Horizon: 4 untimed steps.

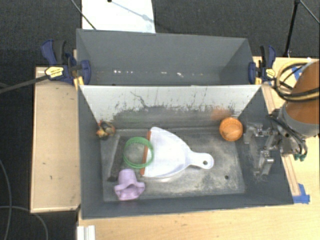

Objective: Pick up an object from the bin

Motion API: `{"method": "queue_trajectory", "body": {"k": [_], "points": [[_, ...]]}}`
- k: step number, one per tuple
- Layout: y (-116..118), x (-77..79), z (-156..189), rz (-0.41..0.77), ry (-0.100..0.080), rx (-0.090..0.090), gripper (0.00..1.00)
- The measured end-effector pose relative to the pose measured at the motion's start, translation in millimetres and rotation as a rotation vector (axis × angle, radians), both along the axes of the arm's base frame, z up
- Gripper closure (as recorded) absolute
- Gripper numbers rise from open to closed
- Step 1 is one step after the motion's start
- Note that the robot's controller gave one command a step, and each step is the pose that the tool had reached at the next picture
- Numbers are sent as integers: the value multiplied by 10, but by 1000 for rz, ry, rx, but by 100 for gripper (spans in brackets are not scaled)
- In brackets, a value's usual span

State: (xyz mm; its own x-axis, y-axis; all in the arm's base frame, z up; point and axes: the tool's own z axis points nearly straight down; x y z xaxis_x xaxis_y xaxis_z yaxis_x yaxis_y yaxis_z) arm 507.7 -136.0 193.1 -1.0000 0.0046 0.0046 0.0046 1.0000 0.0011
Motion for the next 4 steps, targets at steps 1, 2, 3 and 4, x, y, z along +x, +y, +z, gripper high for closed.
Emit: {"method": "queue_trajectory", "body": {"k": [1, 2, 3, 4], "points": [[7, 16, 45, 4, -8, -2, 0], [13, 17, 40, 4, -8, -2, 0], [295, -54, -222, 123, 2, 5, 0], [444, 246, -293, 193, -12, -3, 0]]}}
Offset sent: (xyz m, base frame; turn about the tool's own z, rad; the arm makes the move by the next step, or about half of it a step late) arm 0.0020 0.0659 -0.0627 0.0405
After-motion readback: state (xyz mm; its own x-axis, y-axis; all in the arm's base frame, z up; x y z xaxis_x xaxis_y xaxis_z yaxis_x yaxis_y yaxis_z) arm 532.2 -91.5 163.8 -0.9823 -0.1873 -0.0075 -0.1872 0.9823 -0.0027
